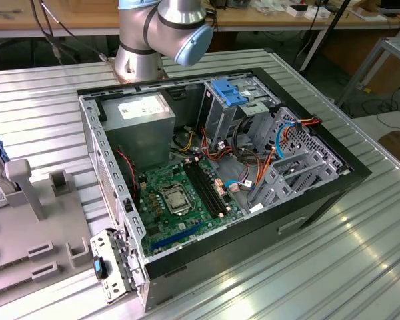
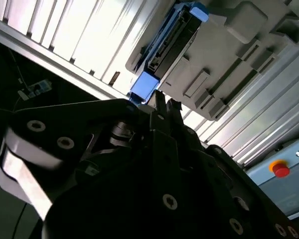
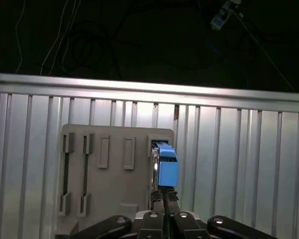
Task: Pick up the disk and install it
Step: 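Pick up the disk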
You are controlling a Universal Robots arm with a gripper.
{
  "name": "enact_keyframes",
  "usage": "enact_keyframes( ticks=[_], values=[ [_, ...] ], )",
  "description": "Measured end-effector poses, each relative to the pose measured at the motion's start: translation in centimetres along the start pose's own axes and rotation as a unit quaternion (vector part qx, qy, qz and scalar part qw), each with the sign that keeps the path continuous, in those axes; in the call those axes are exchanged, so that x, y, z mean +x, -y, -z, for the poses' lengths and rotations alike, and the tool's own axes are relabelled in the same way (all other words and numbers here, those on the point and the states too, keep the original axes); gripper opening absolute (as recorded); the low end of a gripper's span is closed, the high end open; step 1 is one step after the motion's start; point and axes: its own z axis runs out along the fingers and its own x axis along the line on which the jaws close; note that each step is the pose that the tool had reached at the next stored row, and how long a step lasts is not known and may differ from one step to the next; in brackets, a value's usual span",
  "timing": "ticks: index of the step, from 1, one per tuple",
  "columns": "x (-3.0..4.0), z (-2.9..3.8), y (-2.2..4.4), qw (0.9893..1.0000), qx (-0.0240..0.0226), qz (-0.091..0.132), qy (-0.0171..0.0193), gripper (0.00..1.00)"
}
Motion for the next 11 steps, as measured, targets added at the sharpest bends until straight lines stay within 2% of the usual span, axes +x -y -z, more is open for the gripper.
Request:
enact_keyframes(
  ticks=[4, 5, 6, 7, 8, 9, 10, 11],
  values=[
    [-0.01, -0.08, -0.05, 1.0, 0.0, 0.0, -0.0005, 0.42],
    [-0.02, -0.22, -0.12, 1.0, 0.0001, 0.0, -0.0008, 0.48],
    [-0.02, -0.48, -0.32, 1.0, 0.0005, 0.0, -0.0015, 0.6],
    [-0.04, -0.69, -0.56, 1.0, 0.0013, -0.001, -0.0017, 0.66],
    [-0.05, -0.91, -0.81, 1.0, 0.0051, -0.001, -0.0021, 0.66],
    [-0.07, -1.02, -1.03, 0.9999, 0.0147, -0.001, -0.0035, 0.66],
    [-0.09, -1.32, -1.37, 0.9998, 0.0198, -0.002, -0.004, 0.66],
    [-0.09, -1.79, -1.52, 0.9998, 0.0196, -0.008, -0.0042, 0.66]
  ],
)
